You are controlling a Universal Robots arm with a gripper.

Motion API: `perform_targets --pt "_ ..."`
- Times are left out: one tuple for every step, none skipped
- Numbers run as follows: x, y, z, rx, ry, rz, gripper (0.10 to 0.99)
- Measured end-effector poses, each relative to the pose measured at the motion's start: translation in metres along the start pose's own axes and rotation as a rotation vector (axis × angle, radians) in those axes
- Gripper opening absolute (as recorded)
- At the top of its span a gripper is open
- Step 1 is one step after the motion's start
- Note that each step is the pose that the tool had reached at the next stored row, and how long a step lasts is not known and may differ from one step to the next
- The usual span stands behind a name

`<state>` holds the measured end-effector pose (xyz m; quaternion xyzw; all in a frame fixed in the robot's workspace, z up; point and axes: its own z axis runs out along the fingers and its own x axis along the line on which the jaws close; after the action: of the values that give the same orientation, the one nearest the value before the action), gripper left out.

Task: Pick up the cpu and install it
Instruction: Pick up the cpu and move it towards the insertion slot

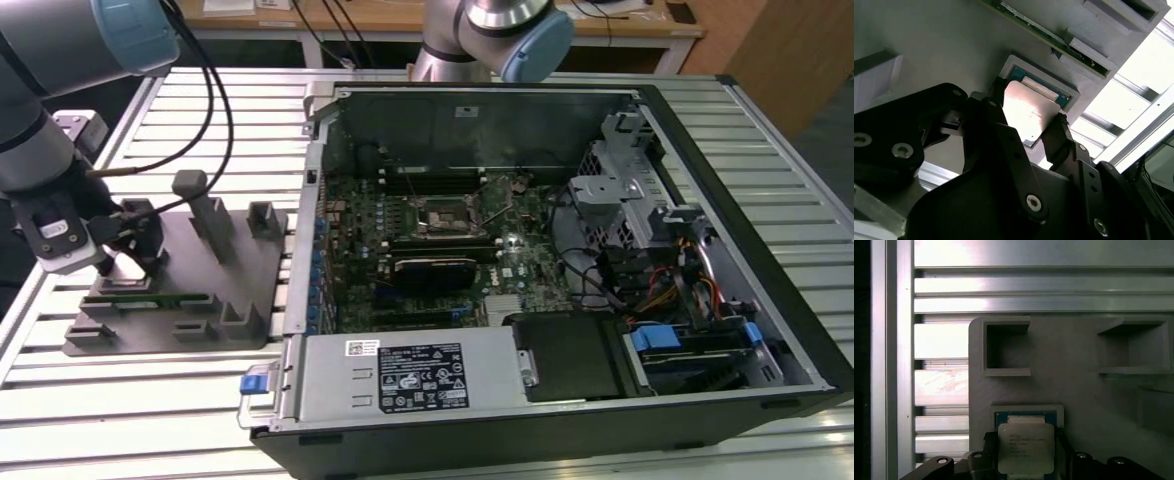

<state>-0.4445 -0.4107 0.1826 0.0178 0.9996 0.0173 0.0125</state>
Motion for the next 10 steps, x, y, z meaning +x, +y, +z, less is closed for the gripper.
perform_targets --pt "0.0 0.0001 -0.0011 0.0 0.0 0.0 0.545" --pt "-0.0001 0.0001 -0.0025 0.0 -0.0001 0.0 0.545" --pt "-0.0002 0.0002 -0.0042 0.0 -0.0001 0.0 0.545" --pt "-0.0002 0.0002 -0.0058 0.0 -0.0001 0.0 0.545" --pt "-0.0002 0.0003 -0.0073 0.0 -0.0002 0.0 0.545" --pt "-0.0003 0.0004 -0.009 0.0 -0.0002 0.0 0.545" --pt "-0.0003 0.0004 -0.0109 0.0 -0.0001 0.0 0.545" --pt "-0.0004 0.0005 -0.0128 0.0 -0.0001 0.0 0.545" --pt "-0.0004 0.0006 -0.0148 0.0 -0.0001 0.0 0.545" --pt "-0.0005 0.0006 -0.0168 0.0 -0.0001 0.0 0.545"
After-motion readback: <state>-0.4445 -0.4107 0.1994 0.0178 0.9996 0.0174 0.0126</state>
